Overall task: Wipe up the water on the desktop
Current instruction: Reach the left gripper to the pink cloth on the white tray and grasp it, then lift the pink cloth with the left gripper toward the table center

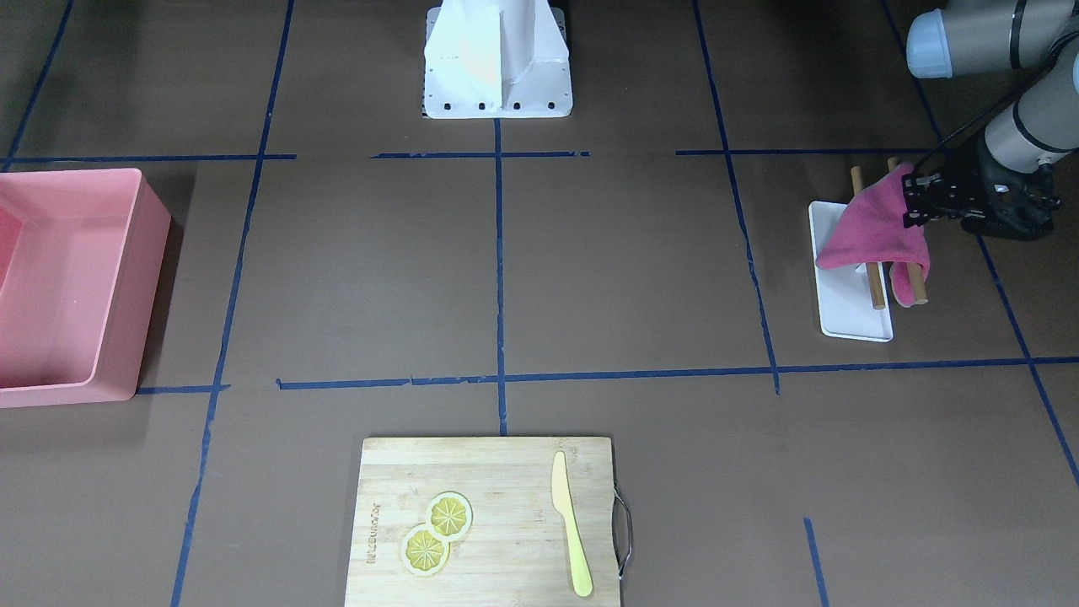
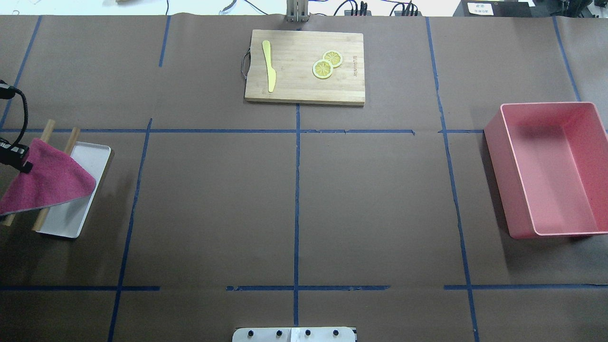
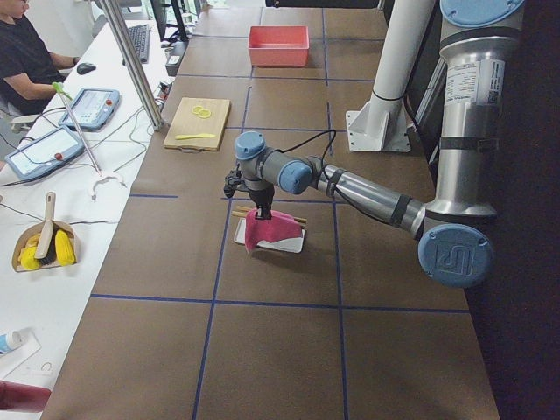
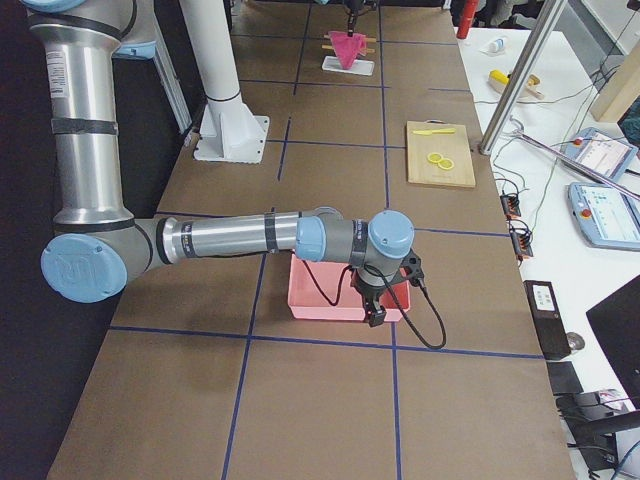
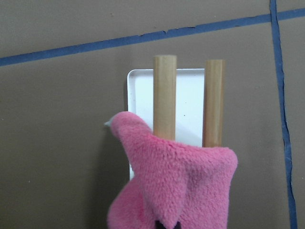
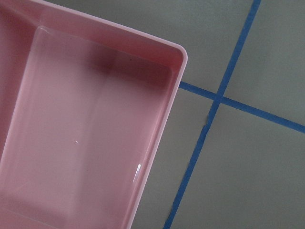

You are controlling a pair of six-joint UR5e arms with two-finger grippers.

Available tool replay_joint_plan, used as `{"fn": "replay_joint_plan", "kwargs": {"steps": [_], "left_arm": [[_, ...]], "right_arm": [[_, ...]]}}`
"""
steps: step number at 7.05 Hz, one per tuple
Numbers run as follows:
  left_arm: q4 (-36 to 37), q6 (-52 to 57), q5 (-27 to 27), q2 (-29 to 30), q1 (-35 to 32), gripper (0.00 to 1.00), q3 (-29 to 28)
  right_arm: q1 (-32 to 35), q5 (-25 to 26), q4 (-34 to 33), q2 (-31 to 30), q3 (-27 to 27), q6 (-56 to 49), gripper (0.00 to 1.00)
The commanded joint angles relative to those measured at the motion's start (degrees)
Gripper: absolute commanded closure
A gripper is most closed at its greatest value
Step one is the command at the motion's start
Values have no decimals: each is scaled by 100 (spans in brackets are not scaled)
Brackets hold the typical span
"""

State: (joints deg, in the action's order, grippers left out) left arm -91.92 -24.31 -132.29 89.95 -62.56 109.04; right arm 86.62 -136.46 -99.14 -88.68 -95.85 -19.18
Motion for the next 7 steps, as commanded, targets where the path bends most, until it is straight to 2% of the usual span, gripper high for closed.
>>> {"fn": "replay_joint_plan", "kwargs": {"steps": [1, 2, 4, 5, 7], "left_arm": [[33, -142, -16, -4, -11, 100, 239], [77, -805, -25, 31, 15, 100, 563], [86, -1879, -139, 556, 24, 100, 741], [86, -2658, -174, 1038, 164, 100, 742], [104, -4267, -96, 1926, 1118, 100, 733]], "right_arm": [[-5, -3, 0, 0, -38, 2, 0], [-5, -12, 0, 0, -126, 2, 0], [-31, -99, 0, 0, -206, 11, 0], [-49, -117, 0, 0, -293, 11, 0], [-84, -214, 0, 0, -329, 11, 0]]}}
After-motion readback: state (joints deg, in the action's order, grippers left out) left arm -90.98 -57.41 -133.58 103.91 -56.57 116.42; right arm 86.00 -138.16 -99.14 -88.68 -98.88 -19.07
